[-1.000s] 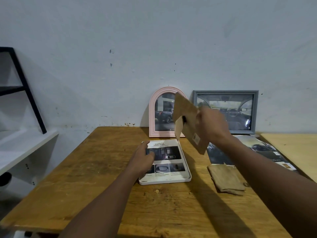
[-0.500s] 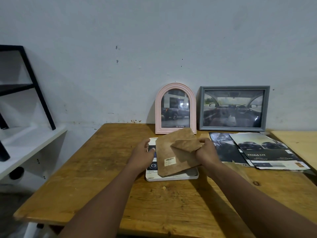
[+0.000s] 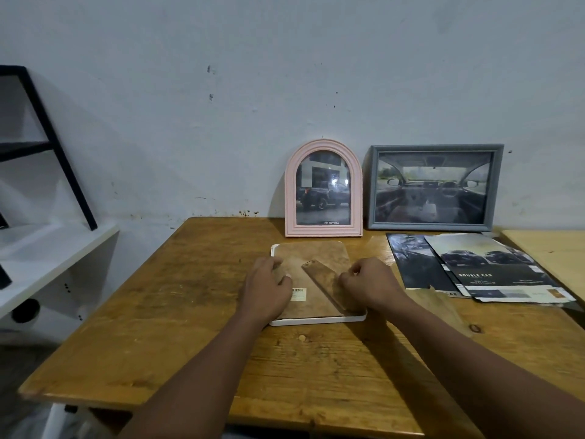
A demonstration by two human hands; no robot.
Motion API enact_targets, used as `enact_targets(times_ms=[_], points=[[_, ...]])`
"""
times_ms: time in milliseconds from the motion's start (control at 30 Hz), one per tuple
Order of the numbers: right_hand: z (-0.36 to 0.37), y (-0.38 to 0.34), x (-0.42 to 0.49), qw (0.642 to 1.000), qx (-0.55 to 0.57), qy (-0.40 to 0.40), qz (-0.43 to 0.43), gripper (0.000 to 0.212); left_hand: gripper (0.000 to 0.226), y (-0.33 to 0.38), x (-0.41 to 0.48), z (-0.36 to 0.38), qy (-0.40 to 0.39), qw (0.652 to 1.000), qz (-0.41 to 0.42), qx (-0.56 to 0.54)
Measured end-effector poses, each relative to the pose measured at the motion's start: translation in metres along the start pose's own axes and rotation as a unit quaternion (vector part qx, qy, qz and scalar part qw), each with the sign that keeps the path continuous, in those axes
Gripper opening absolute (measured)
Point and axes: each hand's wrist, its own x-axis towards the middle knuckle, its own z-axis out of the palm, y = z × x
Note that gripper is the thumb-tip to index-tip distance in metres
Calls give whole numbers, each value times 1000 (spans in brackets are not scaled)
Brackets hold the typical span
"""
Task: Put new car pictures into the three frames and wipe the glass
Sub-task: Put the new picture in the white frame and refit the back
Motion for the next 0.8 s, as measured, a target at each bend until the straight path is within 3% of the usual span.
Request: enact_targets(times_ms=[167, 367, 533, 600, 800], points=[[6, 7, 4, 996, -79, 17, -49, 43, 53, -2, 1, 4, -29, 999, 8, 20], [4, 10, 12, 988, -125, 32, -89, 49, 48, -2, 9, 1, -25, 1000, -4, 0], [7, 1, 29, 986, -103, -40, -124, 46, 50, 1, 22, -2, -20, 1000, -15, -5], [15, -2, 31, 981, -119, -62, -142, 41, 53, -1, 27, 0, -39, 999, -8, 30], [22, -2, 39, 970, -169, -14, -174, 40, 59, -1, 27, 6, -110, 968, 78, 211]])
